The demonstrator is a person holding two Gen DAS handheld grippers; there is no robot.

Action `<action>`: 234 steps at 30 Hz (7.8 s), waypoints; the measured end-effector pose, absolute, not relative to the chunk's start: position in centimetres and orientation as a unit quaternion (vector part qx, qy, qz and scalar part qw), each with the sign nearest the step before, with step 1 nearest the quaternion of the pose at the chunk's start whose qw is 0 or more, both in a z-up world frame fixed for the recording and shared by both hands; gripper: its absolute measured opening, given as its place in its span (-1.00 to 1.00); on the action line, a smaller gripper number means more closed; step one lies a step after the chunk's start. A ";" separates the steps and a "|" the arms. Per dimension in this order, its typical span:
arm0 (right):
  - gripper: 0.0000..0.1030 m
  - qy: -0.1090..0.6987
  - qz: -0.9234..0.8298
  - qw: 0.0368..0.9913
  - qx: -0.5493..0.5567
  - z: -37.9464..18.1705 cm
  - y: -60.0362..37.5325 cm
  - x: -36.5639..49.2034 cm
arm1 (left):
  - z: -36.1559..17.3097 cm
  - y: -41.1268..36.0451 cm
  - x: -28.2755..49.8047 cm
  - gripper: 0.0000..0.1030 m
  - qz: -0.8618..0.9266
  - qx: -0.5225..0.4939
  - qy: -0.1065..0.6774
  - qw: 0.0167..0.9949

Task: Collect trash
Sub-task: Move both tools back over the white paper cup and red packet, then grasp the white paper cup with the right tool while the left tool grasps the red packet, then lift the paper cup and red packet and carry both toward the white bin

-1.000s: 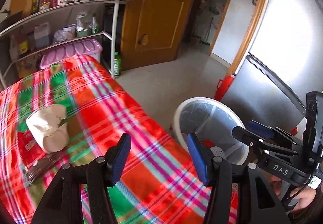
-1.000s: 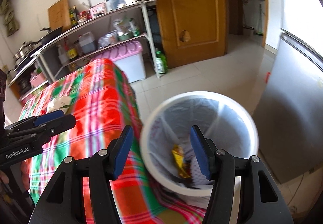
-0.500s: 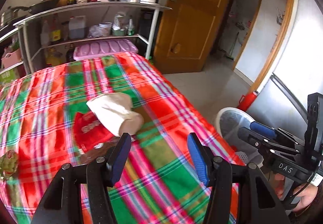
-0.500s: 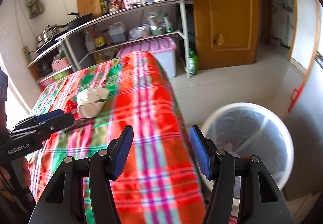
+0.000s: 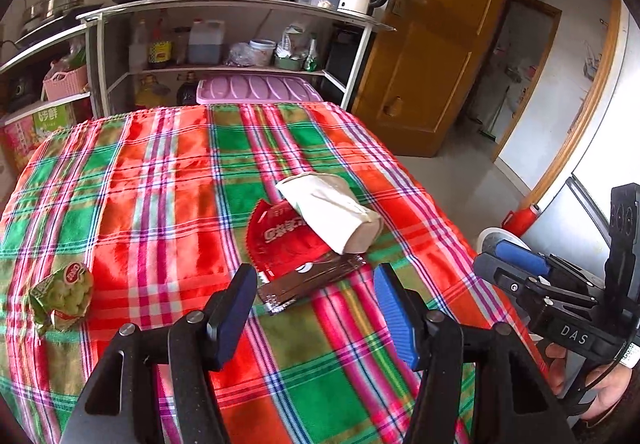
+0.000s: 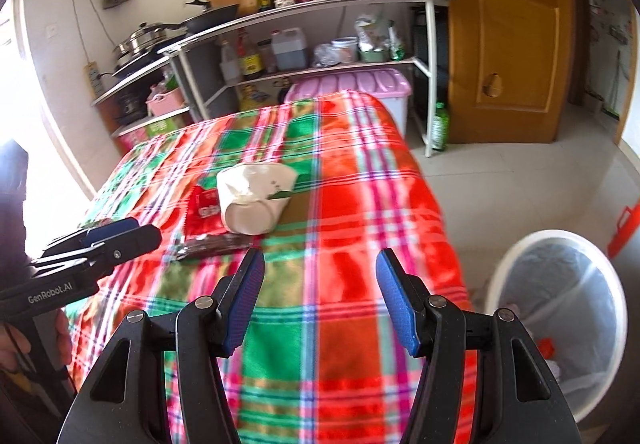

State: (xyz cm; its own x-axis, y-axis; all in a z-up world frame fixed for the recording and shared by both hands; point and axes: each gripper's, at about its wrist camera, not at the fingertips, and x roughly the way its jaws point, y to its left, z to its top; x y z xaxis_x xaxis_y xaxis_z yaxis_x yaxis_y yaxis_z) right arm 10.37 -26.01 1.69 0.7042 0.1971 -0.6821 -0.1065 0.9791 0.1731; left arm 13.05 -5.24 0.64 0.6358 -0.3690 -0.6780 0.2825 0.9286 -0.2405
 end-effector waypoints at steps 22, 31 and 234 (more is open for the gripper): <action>0.23 0.407 0.143 0.901 0.034 -0.9 -19.9 16.7 | -0.5 0.2 14.8 0.23 -0.143 -0.085 0.392 0.905; 0.23 0.412 0.154 0.897 0.037 -1.5 -19.0 18.9 | -0.6 1.4 15.1 0.23 -0.136 -0.089 0.392 0.906; 0.05 0.355 -0.003 0.931 0.087 3.9 -29.8 7.5 | 2.9 -10.9 14.0 -0.82 -0.227 0.023 0.371 0.900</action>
State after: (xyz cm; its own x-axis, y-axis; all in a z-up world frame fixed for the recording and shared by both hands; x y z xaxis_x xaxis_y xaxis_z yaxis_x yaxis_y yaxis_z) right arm 7.49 -29.76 3.87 0.7480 0.0555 -0.6614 0.0684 0.9848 0.1600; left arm 14.01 -10.90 2.86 0.6226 -0.3910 -0.6779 0.4253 0.8962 -0.1263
